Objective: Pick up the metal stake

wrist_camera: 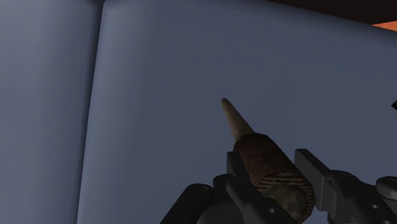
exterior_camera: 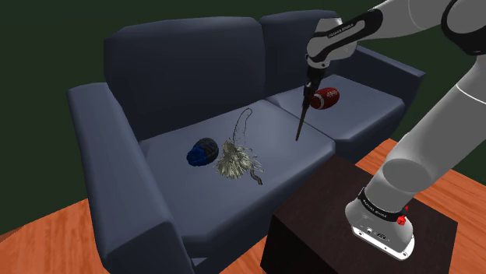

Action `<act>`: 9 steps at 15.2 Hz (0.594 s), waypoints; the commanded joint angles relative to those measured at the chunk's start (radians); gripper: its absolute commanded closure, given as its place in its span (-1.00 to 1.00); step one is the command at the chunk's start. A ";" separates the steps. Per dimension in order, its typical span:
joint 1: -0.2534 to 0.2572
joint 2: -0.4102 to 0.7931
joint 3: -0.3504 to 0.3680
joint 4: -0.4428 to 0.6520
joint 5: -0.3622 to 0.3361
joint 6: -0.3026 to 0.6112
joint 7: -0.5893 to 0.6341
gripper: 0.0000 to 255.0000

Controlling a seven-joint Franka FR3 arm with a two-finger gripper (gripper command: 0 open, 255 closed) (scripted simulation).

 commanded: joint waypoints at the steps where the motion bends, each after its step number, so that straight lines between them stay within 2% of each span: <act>1: 0.000 -0.012 0.001 0.015 -0.004 -0.027 0.002 1.00; 9: 0.000 -0.052 0.009 0.086 -0.015 -0.136 0.011 1.00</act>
